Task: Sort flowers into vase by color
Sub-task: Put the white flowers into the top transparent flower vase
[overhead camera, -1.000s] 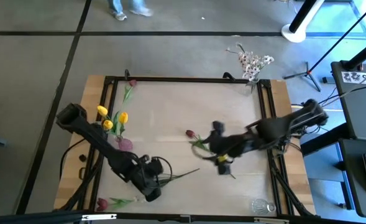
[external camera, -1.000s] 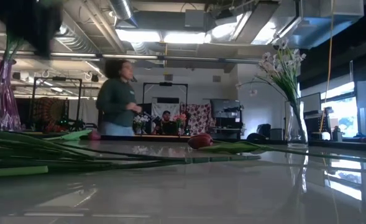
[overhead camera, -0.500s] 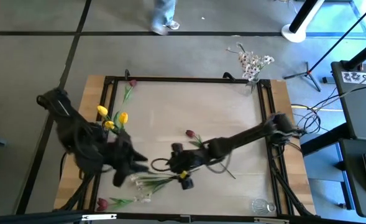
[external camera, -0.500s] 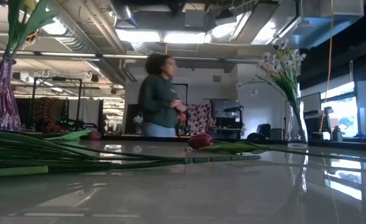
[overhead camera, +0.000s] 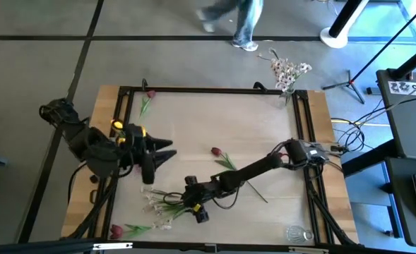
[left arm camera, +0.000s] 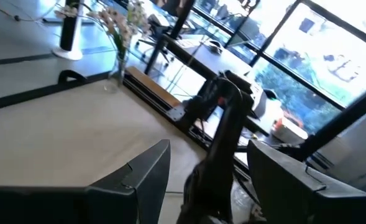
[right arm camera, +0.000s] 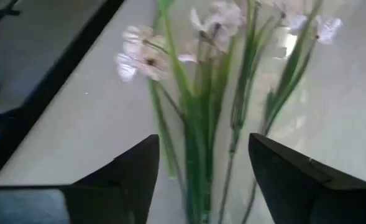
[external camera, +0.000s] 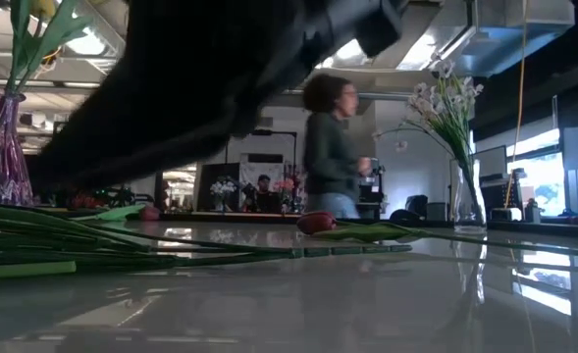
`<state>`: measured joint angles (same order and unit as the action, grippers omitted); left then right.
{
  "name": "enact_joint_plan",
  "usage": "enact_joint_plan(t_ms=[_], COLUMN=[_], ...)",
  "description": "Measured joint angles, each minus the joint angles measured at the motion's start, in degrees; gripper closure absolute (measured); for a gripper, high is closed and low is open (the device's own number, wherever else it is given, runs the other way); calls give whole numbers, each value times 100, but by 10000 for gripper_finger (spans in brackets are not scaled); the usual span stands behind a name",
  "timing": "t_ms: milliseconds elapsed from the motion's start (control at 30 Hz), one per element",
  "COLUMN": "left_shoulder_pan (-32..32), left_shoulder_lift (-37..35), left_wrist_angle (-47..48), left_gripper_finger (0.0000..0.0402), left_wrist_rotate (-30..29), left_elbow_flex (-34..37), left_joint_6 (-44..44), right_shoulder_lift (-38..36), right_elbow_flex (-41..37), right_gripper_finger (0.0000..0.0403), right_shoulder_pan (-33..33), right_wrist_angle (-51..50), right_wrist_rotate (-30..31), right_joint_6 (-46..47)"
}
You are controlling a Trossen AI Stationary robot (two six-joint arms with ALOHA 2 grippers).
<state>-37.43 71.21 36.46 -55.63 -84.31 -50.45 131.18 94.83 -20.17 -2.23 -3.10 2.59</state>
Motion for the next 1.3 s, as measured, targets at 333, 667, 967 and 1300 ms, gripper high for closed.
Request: enact_joint_plan(t_ms=[333, 667, 967, 1300], left_shoulder_pan=[506, 679, 460, 360], left_shoulder_lift=[3, -68, -402, -487], left_wrist_angle=[-50, -1352, -2857, -2836], left_gripper_finger=[194, 194, 194, 194], left_wrist_rotate=[20, 111, 415, 272], left_elbow_flex=[0, 2, 2, 2], left_joint_6=[19, 831, 2297, 2557], right_shoulder_lift=[334, 315, -661, -1403], right_elbow_flex=[0, 41, -20, -220], right_gripper_finger=[266, 327, 385, 373], right_shoulder_pan=[42, 152, 186, 60], right_wrist_angle=[436, -541, -4395, -5964], right_wrist_rotate=[-372, -277, -8, -56], right_joint_6=[-138, -630, -482, 7])
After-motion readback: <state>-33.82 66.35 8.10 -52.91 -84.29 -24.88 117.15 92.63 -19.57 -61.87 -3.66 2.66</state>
